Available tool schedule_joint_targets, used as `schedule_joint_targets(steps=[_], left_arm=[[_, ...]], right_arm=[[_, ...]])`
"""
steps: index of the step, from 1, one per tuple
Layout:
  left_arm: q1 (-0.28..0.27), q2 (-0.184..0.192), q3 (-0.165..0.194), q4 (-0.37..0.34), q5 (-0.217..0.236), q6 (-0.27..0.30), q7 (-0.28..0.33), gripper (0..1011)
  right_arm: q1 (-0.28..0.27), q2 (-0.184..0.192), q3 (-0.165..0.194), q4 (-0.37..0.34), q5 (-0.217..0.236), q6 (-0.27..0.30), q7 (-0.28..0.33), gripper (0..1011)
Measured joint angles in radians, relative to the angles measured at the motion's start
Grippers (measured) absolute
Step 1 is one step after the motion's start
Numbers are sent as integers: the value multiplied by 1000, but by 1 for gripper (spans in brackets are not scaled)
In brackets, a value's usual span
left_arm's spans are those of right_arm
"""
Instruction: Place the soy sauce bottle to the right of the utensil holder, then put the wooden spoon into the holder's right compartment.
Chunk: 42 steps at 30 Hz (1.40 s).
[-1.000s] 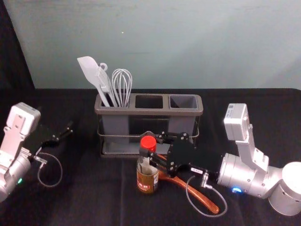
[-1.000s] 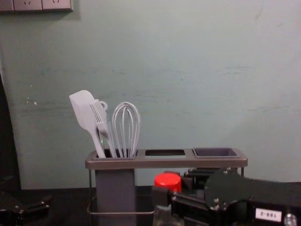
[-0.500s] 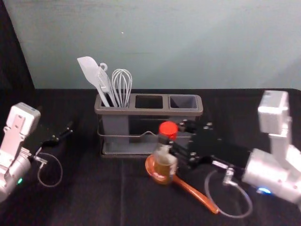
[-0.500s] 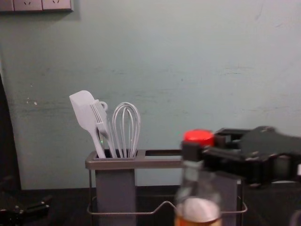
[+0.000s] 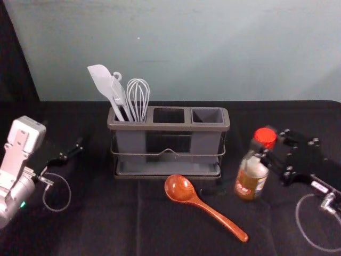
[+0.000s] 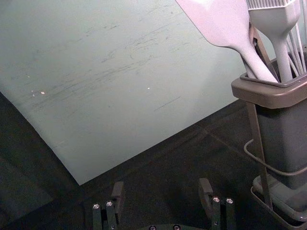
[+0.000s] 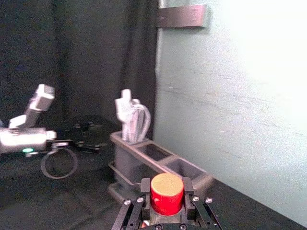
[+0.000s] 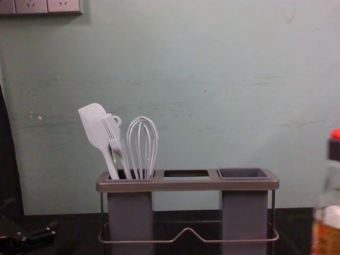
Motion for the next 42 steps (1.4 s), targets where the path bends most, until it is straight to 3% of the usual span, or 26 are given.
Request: schedule_joint_targets(steps=[5, 10, 15, 21, 28, 42], left_arm=[[0, 0, 0, 0, 0, 0, 0, 1011], [0, 0, 0, 0, 0, 0, 0, 1011], [0, 0, 0, 0, 0, 0, 0, 1011], [0, 0, 0, 0, 0, 0, 0, 1012], [0, 0, 0, 0, 0, 0, 0, 1011], [0, 0, 0, 0, 0, 0, 0, 1012]], right_arm=[[-34, -8, 59, 24, 2, -12, -27, 388], [-17, -27, 73, 73, 0, -11, -33, 390], [40, -53, 54, 137, -14, 3, -32, 390], [158, -103, 6, 237, -50, 28, -19, 390], [255, -154, -40, 296, -88, 43, 5, 390], [350, -230, -77, 403, -118, 64, 15, 390]])
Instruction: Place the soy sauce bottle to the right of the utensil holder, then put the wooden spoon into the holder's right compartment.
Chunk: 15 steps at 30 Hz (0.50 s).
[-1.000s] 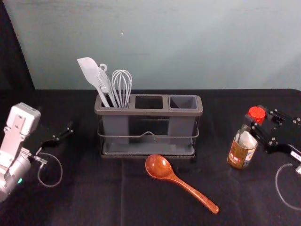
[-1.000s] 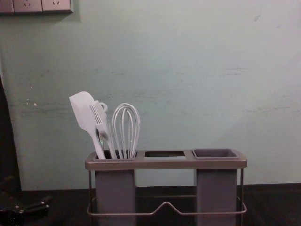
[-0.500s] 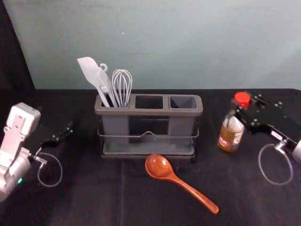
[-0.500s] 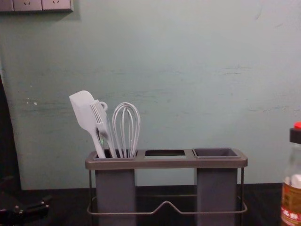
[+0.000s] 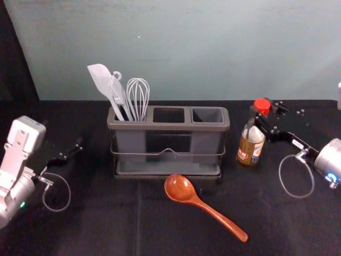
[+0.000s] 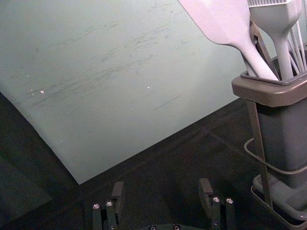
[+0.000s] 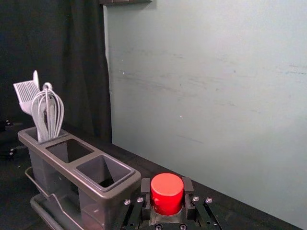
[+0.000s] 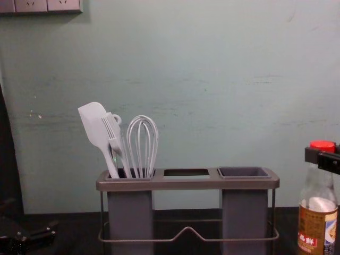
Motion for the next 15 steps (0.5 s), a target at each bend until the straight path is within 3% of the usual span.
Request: schedule_joint_targets(steps=[15], left_arm=[[0, 0, 0, 0, 0, 0, 0, 1012]], right_arm=[[77, -39, -40, 94, -23, 8, 18, 390]])
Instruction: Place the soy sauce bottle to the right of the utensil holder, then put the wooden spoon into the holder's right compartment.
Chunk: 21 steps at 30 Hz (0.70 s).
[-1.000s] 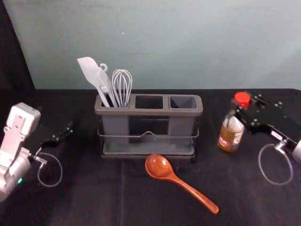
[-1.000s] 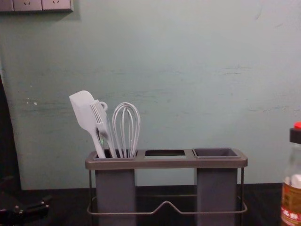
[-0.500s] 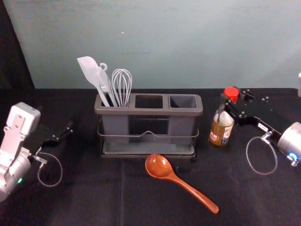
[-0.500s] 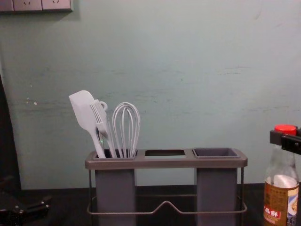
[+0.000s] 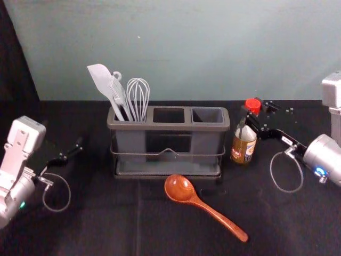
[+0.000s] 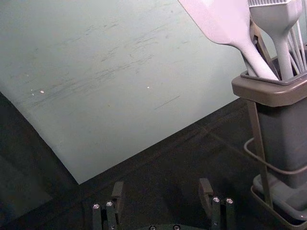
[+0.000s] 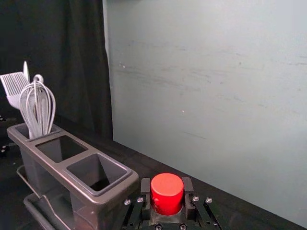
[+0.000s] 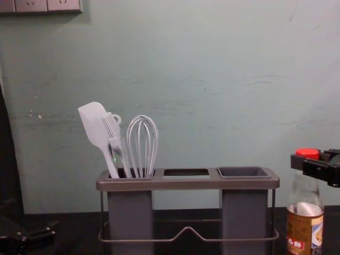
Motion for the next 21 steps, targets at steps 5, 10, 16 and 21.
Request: schedule_joint_targets(steps=[5, 10, 16, 21], left_arm=[[0, 0, 0, 0, 0, 0, 0, 1012], [0, 0, 0, 0, 0, 0, 0, 1012], [0, 0, 0, 0, 0, 0, 0, 1011], [0, 0, 0, 0, 0, 0, 0, 1011]], right_arm=[[20, -13, -11, 24, -10, -1, 2, 390], [34, -24, -15, 48, -10, -11, 11, 390], [51, -34, -23, 76, -11, -20, 20, 390], [53, -34, -25, 79, -12, -19, 21, 388]])
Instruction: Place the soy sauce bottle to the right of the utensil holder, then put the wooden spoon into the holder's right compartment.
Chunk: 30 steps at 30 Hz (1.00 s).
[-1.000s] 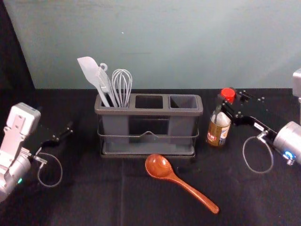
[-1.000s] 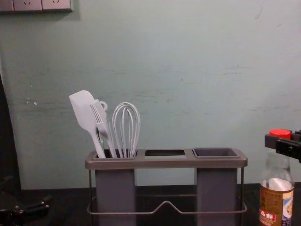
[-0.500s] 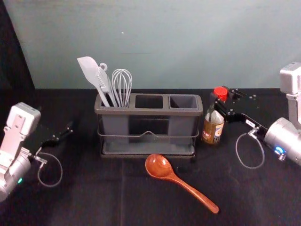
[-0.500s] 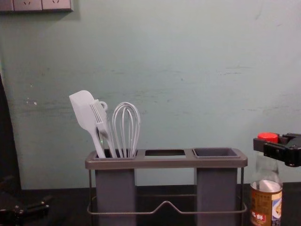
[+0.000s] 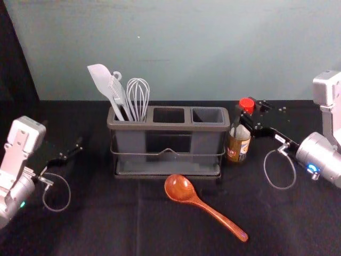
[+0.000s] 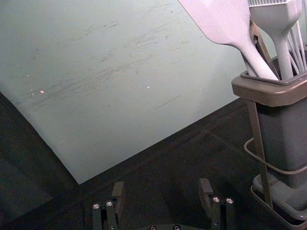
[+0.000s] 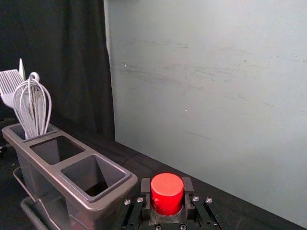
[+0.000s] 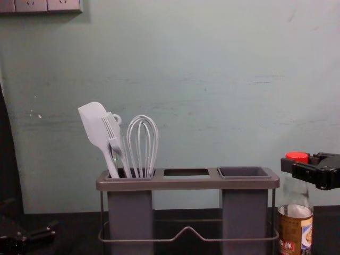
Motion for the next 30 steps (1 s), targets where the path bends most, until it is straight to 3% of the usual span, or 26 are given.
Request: schedule_joint_targets(steps=[9, 21, 30], left_arm=[[0, 0, 0, 0, 0, 0, 0, 1011], [0, 0, 0, 0, 0, 0, 0, 1011], [0, 0, 0, 0, 0, 0, 0, 1011]], right_arm=[[-2, 0, 1, -2, 0, 0, 0, 399], [-3, 1, 3, -5, 1, 0, -1, 785], [-4, 1, 3, -5, 2, 0, -1, 997]])
